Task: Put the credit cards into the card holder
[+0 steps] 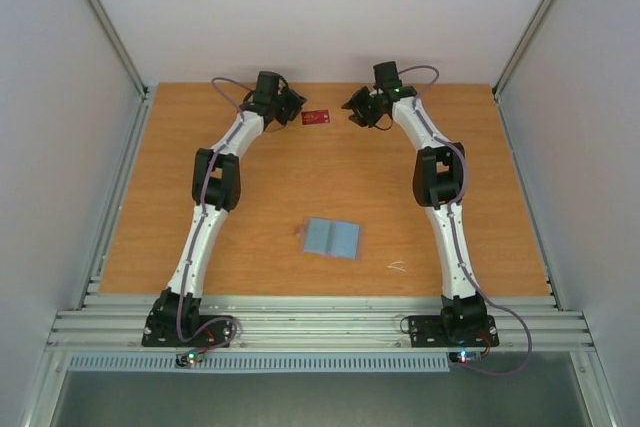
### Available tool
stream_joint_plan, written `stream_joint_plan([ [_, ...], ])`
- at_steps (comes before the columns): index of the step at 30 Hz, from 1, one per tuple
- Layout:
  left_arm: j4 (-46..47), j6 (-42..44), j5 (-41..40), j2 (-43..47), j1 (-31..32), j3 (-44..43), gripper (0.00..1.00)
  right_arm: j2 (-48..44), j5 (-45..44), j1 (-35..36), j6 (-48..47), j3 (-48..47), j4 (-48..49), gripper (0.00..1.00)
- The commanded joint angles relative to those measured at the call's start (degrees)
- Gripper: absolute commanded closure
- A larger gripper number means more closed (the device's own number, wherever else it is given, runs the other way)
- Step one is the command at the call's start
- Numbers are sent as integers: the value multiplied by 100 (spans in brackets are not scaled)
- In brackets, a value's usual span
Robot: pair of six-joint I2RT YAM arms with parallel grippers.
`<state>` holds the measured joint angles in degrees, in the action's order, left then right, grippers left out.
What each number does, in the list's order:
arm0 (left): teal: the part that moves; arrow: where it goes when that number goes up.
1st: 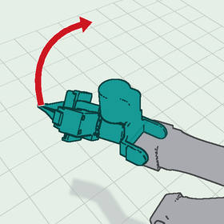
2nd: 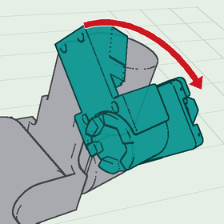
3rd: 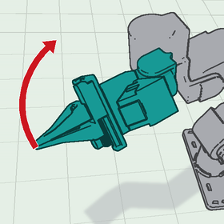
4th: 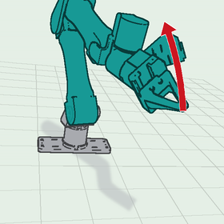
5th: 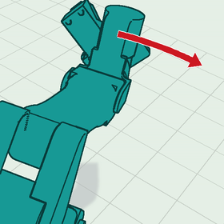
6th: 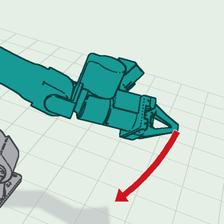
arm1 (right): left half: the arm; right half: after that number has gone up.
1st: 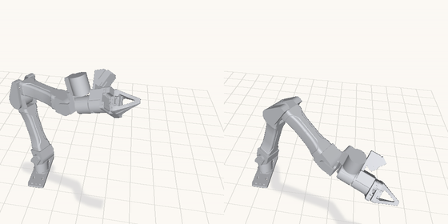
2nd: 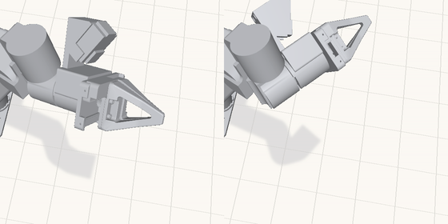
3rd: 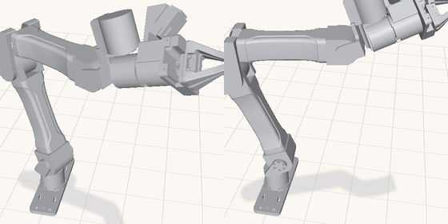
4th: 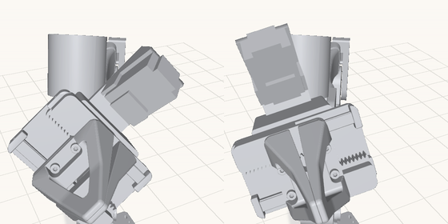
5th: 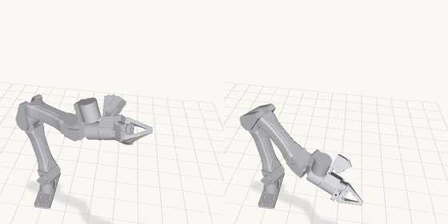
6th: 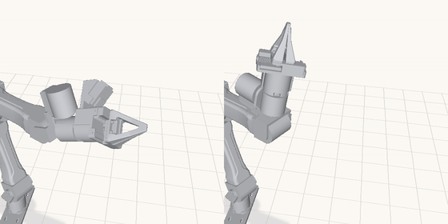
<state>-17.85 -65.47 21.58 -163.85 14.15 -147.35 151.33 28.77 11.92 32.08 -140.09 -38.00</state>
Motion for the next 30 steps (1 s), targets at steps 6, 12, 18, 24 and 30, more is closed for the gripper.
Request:
stream_joint_plan([
  [6, -1584, 1075, -658, 102, 98, -235, 71, -64, 234, -107, -62, -115, -367, 60],
  [12, -2018, 1317, -565, -48, 385, -291, 71, -319, 296, -170, -352, 0, -687, 60],
  [18, -1764, 1141, 174, -488, 554, -631, 71, -600, 293, -199, -666, 228, -852, 60],
  [24, -1511, 1255, 436, -514, 687, -565, 71, -598, 135, -261, -943, 260, -928, 60],
  [30, -1494, 1193, 553, -473, 789, -507, 71, -155, -30, -442, -704, 76, -764, 60],
])
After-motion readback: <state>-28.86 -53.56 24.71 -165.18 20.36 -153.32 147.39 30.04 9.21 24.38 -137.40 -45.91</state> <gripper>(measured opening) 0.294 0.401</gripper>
